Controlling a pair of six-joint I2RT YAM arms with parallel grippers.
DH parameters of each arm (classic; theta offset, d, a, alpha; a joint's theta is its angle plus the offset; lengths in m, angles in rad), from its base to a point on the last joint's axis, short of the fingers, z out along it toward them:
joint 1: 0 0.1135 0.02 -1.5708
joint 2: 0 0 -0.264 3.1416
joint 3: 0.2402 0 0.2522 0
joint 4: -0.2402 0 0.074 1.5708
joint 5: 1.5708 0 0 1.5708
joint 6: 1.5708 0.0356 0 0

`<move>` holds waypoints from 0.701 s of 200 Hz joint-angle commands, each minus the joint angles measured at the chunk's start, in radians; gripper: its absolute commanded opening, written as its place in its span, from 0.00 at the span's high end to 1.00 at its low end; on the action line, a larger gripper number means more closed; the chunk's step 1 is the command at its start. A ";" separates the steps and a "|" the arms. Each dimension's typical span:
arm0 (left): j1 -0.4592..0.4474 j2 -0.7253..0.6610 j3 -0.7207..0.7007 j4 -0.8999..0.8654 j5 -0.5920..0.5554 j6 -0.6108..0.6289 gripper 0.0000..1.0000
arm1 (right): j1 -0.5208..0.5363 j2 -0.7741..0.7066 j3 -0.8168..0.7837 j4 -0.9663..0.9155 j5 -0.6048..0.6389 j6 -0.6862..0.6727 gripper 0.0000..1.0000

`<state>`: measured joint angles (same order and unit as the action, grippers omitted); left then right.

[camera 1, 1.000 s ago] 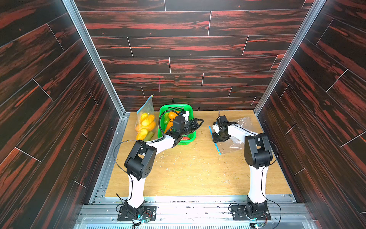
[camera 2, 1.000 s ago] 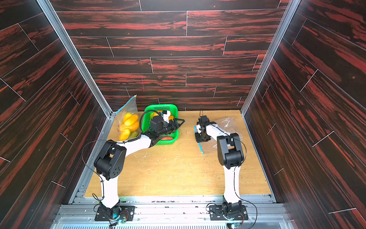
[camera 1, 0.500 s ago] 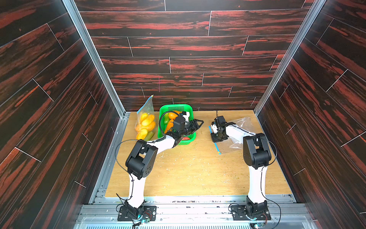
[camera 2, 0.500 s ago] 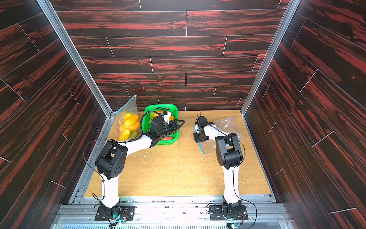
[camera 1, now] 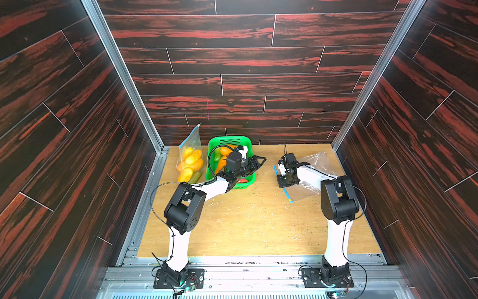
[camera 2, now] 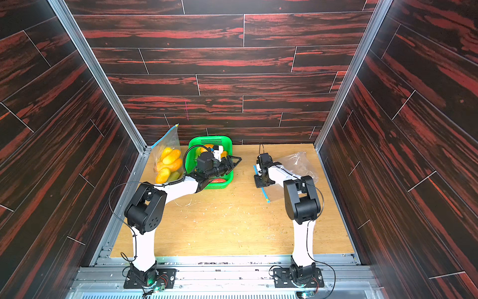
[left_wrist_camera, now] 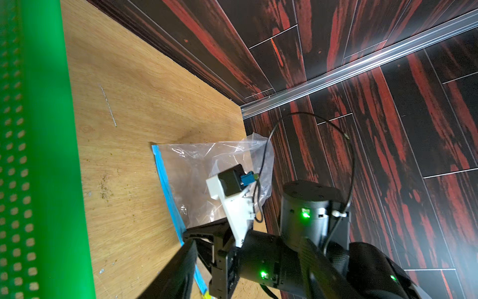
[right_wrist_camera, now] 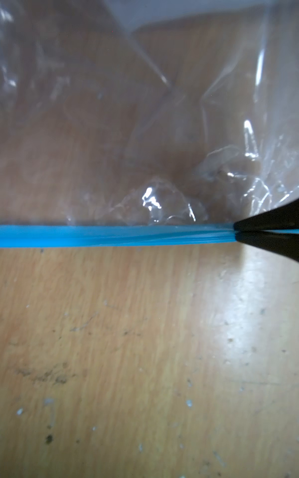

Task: Place the mango in a zip-top bag and seal the zipper
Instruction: Pick up the zipper food storage bag at the center of the board.

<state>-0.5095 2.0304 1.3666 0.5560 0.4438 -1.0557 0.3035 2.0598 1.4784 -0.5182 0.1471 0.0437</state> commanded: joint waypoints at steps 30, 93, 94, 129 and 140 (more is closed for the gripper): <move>0.006 -0.003 -0.011 0.055 0.042 -0.004 0.35 | 0.002 -0.170 -0.047 0.072 -0.037 0.037 1.00; -0.028 -0.022 0.008 -0.022 0.068 0.081 0.31 | -0.003 -0.386 -0.094 0.198 -0.204 0.141 1.00; -0.028 -0.022 0.009 -0.024 0.067 0.083 0.31 | -0.004 -0.387 -0.094 0.200 -0.208 0.144 1.00; -0.044 -0.022 0.029 -0.043 0.062 0.093 0.29 | -0.009 -0.431 -0.089 0.225 -0.301 0.197 1.00; -0.045 -0.027 0.029 -0.031 0.064 0.085 0.29 | -0.008 -0.433 -0.086 0.224 -0.313 0.203 1.00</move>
<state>-0.5465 2.0304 1.3636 0.5236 0.4953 -0.9932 0.2974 1.6360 1.3975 -0.3119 -0.0826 0.2001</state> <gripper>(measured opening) 0.707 0.000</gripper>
